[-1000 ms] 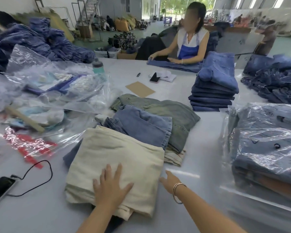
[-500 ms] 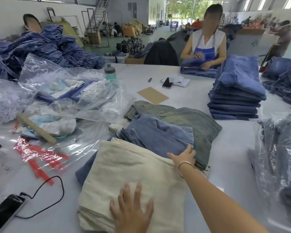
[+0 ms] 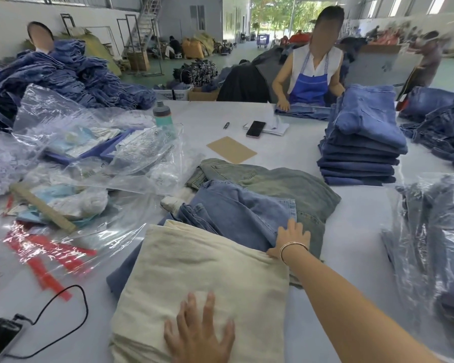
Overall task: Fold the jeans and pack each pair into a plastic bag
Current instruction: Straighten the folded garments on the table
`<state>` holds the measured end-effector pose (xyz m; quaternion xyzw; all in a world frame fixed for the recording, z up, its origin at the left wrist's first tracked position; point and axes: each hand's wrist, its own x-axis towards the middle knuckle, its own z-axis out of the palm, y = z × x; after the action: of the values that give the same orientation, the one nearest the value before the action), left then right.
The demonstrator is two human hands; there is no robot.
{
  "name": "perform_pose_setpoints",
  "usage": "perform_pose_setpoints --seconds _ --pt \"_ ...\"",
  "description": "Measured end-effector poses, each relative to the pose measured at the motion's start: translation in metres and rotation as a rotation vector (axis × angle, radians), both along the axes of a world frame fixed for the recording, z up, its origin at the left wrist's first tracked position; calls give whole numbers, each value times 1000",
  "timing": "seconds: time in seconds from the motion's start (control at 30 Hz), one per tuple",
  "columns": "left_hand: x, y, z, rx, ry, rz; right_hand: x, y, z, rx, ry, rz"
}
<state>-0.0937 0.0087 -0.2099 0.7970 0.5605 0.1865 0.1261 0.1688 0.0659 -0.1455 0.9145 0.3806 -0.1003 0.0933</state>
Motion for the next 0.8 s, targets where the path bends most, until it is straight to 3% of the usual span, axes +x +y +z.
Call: perform_pose_setpoints --seconds 0.07,0.13,0.27,0.33,0.37,0.47,0.63,0.8 --pt "-1 0 -1 -8 16 -3 4 3 0 44 214 -57" --pt "-2 -1 -4 -5 32 -14 9 6 -3 213 393 -130" --pt "-2 0 -7 -3 49 -31 15 7 -12 919 637 -544" --pt "-2 0 -6 -15 53 -37 14 6 -13 1032 894 -672" --pt "-2 0 -5 -21 61 -44 9 6 -12 994 977 -673" --pt "-3 -1 -3 -24 85 -55 -12 5 -12 829 985 -427" --pt "-3 -3 2 -52 82 -48 -32 -16 18 783 709 15" --pt "-5 -2 10 -86 135 -53 -39 -37 93 976 722 165"
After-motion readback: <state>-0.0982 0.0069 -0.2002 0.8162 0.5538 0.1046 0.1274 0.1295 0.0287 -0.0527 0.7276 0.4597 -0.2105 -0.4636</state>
